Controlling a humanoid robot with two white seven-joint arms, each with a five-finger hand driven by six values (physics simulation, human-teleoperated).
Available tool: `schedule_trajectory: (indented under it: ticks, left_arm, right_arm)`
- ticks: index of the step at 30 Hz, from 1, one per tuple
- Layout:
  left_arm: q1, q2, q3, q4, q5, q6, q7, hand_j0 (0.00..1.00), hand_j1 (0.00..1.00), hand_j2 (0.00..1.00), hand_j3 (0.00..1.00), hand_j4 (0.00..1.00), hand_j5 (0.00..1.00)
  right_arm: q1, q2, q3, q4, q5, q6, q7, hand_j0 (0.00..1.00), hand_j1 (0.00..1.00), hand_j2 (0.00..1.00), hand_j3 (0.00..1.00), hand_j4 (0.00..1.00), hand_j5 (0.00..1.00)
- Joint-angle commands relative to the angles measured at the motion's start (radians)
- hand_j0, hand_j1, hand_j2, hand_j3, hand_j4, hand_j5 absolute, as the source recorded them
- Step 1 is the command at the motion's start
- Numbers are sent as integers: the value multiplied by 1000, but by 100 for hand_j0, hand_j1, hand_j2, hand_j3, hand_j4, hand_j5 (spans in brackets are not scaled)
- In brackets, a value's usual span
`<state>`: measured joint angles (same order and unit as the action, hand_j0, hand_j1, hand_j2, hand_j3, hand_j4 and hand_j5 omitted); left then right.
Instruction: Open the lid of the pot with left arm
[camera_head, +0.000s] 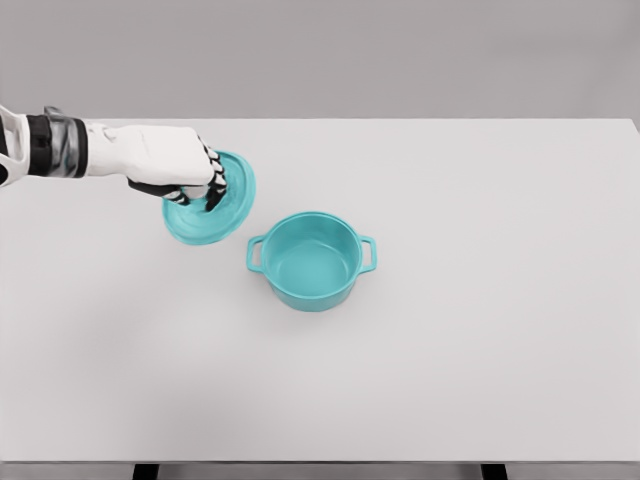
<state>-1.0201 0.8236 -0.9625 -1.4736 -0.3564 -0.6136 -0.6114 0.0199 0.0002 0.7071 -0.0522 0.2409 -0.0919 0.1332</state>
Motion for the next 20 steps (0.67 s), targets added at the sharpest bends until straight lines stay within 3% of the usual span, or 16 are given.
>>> schedule_trajectory:
  ticks: [1, 4, 7, 12, 14, 16, 18, 20]
  left_arm:
    - [0, 11, 1, 12, 4, 3, 1, 61, 61, 61, 61, 61, 61]
    - [2, 11, 1, 39, 4, 3, 1, 91, 91, 91, 91, 91, 91]
    - [3, 11, 1, 42, 4, 3, 1, 100, 100, 100, 100, 100, 100]
    - [6, 12, 1, 70, 8, 3, 1, 100, 100, 100, 100, 100, 100]
    - [25, 68, 4, 194, 34, 3, 1, 100, 100, 100, 100, 100, 100]
    - [28, 72, 15, 321, 129, 3, 1, 100, 100, 100, 100, 100, 100]
    - [29, 68, 15, 384, 136, 3, 1, 100, 100, 100, 100, 100, 100]
    - [29, 66, 15, 388, 137, 3, 1, 100, 100, 100, 100, 100, 100]
  right_arm:
    - [0, 0, 0, 0, 0, 0, 0, 100, 100, 100, 100, 100, 100]
    - [0, 0, 0, 0, 0, 0, 0, 100, 100, 100, 100, 100, 100]
    - [0, 0, 0, 0, 0, 0, 0, 100, 100, 100, 100, 100, 100]
    - [0, 0, 0, 0, 0, 0, 0, 100, 100, 100, 100, 100, 100]
    - [0, 0, 0, 0, 0, 0, 0, 100, 100, 100, 100, 100, 100]
    - [0, 0, 0, 0, 0, 0, 0, 100, 100, 100, 100, 100, 100]
    - [0, 0, 0, 0, 0, 0, 0, 100, 100, 100, 100, 100, 100]
    - [0, 0, 0, 0, 0, 0, -1, 100, 100, 100, 100, 100, 100]
